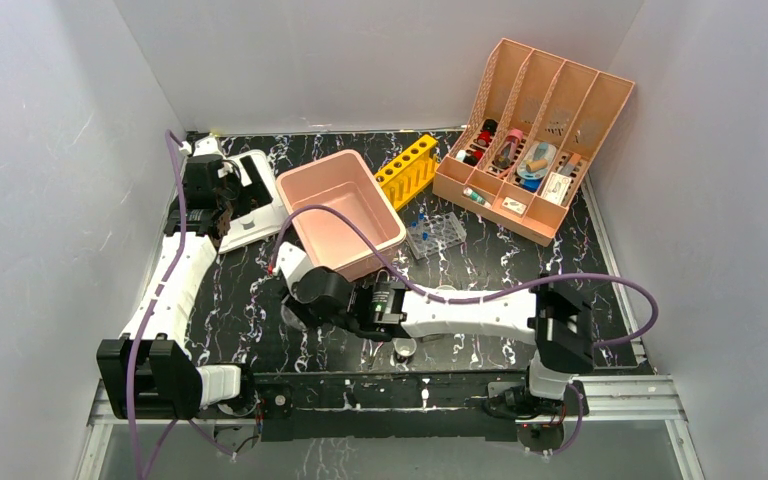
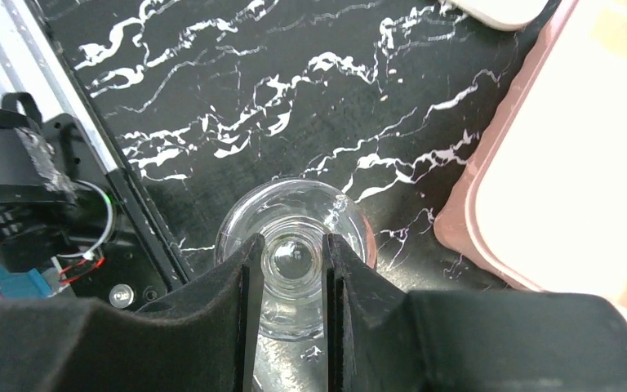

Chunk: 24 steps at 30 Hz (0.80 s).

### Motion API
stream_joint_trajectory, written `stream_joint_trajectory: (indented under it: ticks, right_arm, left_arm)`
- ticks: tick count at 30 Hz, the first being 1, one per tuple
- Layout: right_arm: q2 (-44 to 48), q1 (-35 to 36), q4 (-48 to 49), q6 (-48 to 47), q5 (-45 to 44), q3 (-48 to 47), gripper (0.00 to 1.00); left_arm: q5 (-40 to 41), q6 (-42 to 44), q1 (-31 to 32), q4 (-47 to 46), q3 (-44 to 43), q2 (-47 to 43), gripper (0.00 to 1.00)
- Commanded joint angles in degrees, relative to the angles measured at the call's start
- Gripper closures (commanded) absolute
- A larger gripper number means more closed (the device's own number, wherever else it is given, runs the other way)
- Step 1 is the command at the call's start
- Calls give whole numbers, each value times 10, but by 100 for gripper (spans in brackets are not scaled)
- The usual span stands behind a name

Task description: Organize the chemistry lab equipment

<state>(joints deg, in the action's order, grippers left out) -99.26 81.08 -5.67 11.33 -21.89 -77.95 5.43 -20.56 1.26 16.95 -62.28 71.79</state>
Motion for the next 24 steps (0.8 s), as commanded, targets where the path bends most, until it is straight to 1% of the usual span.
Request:
stream_joint_trajectory:
  ticks: [1,2,4,9,14,19,24]
  right_arm:
    - [52,1,7,-30,7,-55,80]
    - [52,1,5,-39,5,-62,79]
    - [50,1,-8,-56,-4,-78,78]
    - [43,-4,-24,-102,-29,-119,79]
    - [37,-26,-33,-130,-26,-157,80]
    - [29,-78,-45,-137,7,-183,80]
    - [30,-154,-42,-133,52,-188,80]
  left_arm:
    - [5,7,1,7,-11,-12,3]
    - [5,7,2,6,-11,-13,3]
    - [1,7,2,5,-11,-13,3]
    - [-8,10,8,4,-12,-8,3]
    - [-7,11,11,3,-12,-10,2]
    - [-6,12,12,4,-11,-9,2]
    - [-5,14,13,4,-11,-10,2]
